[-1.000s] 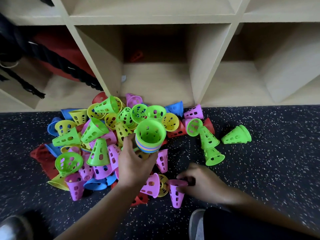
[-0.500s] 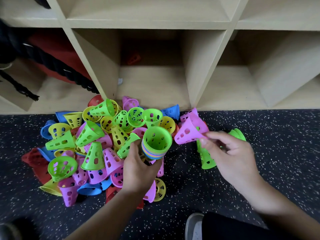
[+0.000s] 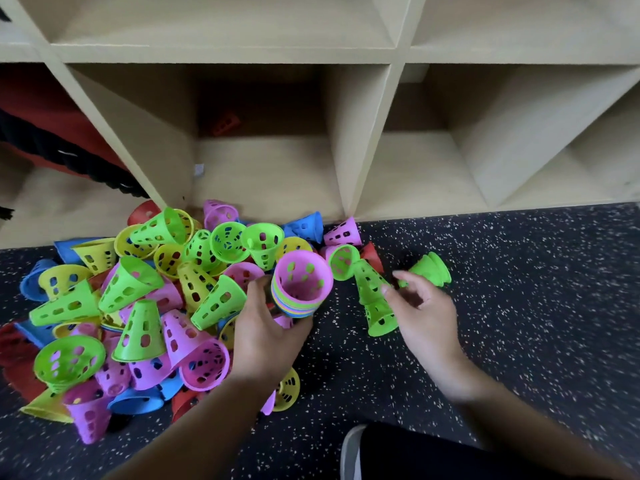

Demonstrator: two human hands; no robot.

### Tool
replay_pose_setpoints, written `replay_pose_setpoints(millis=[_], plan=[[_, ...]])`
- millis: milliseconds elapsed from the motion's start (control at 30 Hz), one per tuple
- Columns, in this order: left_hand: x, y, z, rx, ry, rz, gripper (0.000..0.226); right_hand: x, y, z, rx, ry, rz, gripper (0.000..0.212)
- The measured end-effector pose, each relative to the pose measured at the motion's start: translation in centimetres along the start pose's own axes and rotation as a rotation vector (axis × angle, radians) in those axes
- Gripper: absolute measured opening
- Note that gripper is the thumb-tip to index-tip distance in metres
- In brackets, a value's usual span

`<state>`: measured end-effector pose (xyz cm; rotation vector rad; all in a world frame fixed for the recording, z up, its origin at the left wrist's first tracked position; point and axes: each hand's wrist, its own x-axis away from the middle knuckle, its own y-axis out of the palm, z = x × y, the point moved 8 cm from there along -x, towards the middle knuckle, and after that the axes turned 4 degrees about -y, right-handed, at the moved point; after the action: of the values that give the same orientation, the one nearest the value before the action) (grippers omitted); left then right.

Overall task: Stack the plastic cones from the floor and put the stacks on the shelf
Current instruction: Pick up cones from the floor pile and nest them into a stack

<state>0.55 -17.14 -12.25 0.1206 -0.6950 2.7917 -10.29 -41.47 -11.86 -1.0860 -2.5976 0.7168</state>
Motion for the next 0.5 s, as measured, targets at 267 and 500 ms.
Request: replay_pose_setpoints(millis=[267, 500], plan=[[-0.2, 2.8, 0.3, 0.008, 0.003, -0.049, 0.075, 0.4, 2.0, 7.6, 0.242, 0.166, -0.215, 0.057], [-0.7, 3.7, -0.5, -0.009, -0.015, -0.061, 0.075, 0.6, 2.4, 6.9, 0.194, 0.138, -0.292, 0.038]])
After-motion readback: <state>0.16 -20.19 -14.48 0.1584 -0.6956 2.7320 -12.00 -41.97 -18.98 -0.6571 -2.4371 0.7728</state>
